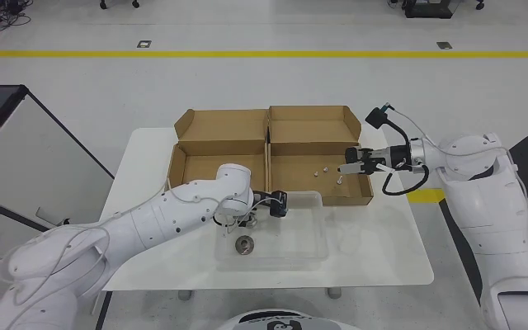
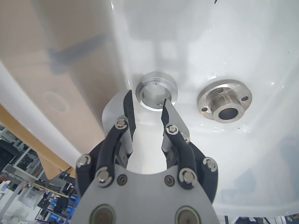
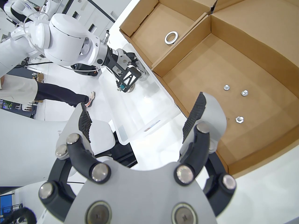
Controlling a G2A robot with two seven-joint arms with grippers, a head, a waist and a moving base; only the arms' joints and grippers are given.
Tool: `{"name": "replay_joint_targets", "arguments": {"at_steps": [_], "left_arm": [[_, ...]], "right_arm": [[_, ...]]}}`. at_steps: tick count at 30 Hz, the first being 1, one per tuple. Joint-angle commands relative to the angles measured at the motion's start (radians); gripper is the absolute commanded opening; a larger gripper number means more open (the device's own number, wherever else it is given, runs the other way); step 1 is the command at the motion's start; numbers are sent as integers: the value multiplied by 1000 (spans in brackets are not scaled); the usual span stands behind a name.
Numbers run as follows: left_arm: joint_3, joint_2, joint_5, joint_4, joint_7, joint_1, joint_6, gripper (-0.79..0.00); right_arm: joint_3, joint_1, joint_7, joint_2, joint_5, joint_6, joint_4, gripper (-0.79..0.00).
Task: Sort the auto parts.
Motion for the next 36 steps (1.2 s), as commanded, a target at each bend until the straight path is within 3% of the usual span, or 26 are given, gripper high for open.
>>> {"name": "replay_joint_targets", "arguments": {"at_steps": [1,13,22,28,30,36], "left_arm": [[0,0,0,2,-1,2,1,-517],[0,-2,-1,4,-1,4,1,-579],[0,-11,3,17,7,11,-7,-576],[0,-18,-2,22,10,11,-10,-539],[0,-20,-9,23,11,11,-11,-480],[0,-23,-28,26,12,15,-12,-416]], "right_arm": [[0,0,0,0,0,0,0,0],[0,0,0,0,0,0,0,0],[0,0,0,0,0,0,0,0],[0,0,0,0,0,0,0,0],[0,0,0,0,0,0,0,0],[0,0,0,0,0,0,0,0]]}}
